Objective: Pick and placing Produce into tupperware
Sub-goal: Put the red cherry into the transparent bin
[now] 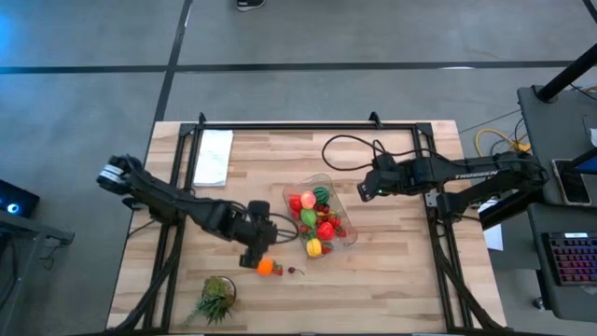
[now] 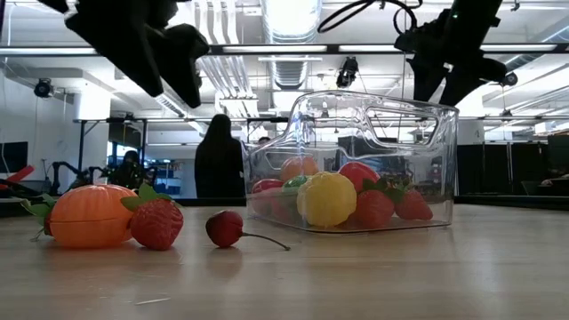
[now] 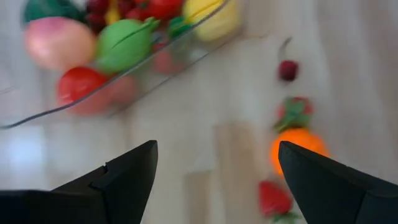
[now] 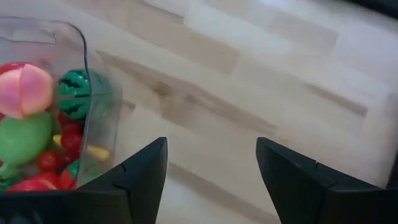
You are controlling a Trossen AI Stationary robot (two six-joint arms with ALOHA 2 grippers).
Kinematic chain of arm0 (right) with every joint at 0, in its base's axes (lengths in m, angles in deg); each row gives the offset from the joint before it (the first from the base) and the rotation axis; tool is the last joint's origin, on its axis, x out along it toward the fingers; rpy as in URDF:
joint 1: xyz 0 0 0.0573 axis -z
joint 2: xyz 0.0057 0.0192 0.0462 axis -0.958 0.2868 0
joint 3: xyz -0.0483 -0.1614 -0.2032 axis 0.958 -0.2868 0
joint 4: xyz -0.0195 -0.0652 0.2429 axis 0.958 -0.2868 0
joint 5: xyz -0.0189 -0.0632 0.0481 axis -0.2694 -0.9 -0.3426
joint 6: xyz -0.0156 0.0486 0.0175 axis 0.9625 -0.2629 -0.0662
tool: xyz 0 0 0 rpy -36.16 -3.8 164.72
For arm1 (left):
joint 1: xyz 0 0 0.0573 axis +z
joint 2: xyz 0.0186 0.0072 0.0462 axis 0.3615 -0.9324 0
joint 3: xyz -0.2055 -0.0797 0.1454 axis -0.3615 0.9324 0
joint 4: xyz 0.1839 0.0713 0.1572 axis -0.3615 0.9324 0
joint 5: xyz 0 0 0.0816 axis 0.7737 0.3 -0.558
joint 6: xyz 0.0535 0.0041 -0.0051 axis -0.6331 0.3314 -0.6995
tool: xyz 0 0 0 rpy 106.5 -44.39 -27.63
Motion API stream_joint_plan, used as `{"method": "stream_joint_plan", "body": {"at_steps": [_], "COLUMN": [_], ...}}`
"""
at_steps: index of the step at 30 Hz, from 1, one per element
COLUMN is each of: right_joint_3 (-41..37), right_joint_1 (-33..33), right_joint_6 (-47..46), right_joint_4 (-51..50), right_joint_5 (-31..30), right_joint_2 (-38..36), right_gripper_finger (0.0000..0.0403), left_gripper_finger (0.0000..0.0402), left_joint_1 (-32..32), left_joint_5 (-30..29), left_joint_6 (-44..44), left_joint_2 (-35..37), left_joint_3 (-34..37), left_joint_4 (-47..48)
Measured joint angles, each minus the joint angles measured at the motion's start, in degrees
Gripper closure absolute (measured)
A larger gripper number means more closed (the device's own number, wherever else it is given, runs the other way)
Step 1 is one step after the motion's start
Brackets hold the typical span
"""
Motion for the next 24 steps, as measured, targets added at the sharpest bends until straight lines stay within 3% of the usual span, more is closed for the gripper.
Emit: {"method": "stream_joint_plan", "body": {"at_steps": [6, 13, 19, 24], "right_joint_3": [1.1, 5.5, 8.9, 9.5], "right_joint_1": [0.0, 0.0, 0.0, 0.0], "right_joint_6": [0.9, 9.2, 17.8, 21.6], "right_joint_4": [0.0, -0.1, -0.1, -0.5], "right_joint_5": [-7.8, -14.3, -16.1, -16.0], "right_joint_2": [-0.1, -0.2, -0.2, -0.2], "right_gripper_finger": [0.0165, 0.0165, 0.0165, 0.0165], "left_gripper_finger": [0.0085, 0.0085, 0.0085, 0.0085], "left_joint_1": [-4.3, -6.4, -6.7, -6.7], "left_joint_5": [1.4, 1.1, 0.8, -1.3], "left_joint_6": [8.2, 17.0, 23.6, 24.1], "left_joint_2": [-4.1, -8.7, -15.4, -18.1], "left_joint_3": [0.0, -0.2, -3.0, -5.1], "left_joint_4": [-7.0, -16.2, -20.2, -20.4]}}
